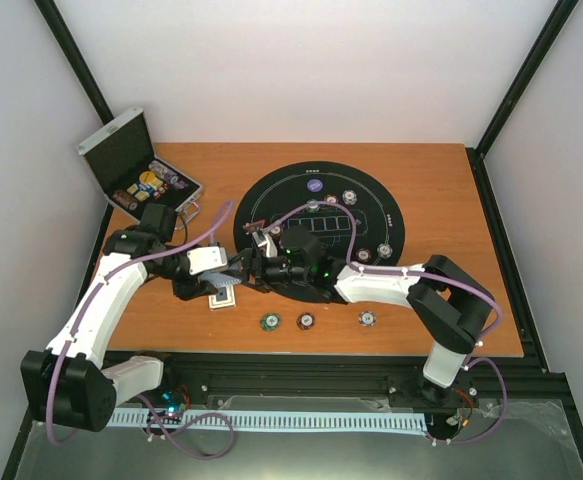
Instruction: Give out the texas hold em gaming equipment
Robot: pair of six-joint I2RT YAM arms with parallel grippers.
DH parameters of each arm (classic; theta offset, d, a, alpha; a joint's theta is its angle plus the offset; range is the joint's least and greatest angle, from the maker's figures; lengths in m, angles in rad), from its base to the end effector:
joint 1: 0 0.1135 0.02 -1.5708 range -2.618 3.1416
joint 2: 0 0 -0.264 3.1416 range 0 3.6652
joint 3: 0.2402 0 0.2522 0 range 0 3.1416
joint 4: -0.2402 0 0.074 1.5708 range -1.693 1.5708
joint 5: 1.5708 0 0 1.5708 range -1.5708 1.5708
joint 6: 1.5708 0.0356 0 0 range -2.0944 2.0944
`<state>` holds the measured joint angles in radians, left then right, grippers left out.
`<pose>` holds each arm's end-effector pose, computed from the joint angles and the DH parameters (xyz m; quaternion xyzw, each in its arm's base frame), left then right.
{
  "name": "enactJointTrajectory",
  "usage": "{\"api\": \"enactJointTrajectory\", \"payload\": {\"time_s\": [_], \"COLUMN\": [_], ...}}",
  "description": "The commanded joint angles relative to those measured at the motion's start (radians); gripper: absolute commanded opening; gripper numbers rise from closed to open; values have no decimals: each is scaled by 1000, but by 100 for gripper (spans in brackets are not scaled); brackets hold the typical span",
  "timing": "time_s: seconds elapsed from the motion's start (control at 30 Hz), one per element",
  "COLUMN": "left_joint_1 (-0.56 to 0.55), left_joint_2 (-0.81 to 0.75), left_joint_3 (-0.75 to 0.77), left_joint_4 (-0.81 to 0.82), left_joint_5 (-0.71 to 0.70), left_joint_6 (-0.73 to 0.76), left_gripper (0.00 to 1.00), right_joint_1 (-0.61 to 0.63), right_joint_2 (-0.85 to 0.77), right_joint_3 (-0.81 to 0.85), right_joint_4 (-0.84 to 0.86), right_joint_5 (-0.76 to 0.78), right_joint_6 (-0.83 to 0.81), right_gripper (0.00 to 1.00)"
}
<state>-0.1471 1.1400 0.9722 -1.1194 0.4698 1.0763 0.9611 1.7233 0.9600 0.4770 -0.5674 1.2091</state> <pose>0.1865 -0.0439 0.2701 0.5798 0.7693 -0.1444 0.2261 0.2010 0.3211 0.2191 -0.0713 0.7836 0.6132 0.0702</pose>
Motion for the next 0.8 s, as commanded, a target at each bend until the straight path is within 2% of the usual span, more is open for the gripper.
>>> {"api": "enactJointTrajectory", "payload": {"time_s": [0.0,0.23,0.33,0.43,0.47,0.5,0.57,0.6,0.63,0.67,0.77], "left_joint_1": [-8,-9,-9,-10,-10,-10,-9,-10,-9,-9,-9], "left_joint_2": [-28,-29,-27,-32,-36,-40,-49,-54,-58,-63,-65], "left_joint_3": [42,40,42,40,40,39,37,35,33,29,15], "left_joint_4": [-24,-25,-26,-27,-30,-38,-63,-71,-74,-75,-82], "left_joint_5": [43,43,44,48,55,67,87,95,102,107,118], "left_joint_6": [1,5,6,12,18,25,44,47,49,52,74], "left_gripper": [4,4,4,7,13,30,75,87,96,99,100], "right_joint_1": [17,26,27,27,27,27,27,27,28,28,32], "right_joint_2": [35,76,83,91,91,91,93,92,91,87,79], "right_joint_3": [47,57,50,39,39,37,35,33,31,26,25], "right_joint_4": [72,117,116,132,135,137,142,146,160,167,173], "right_joint_5": [-15,-22,-21,-24,-23,-23,-25,-29,-32,-34,-39], "right_joint_6": [29,70,83,96,97,99,98,99,105,107,108], "right_gripper": [72,57,43,25,20,16,14,14,14,14,14]}}
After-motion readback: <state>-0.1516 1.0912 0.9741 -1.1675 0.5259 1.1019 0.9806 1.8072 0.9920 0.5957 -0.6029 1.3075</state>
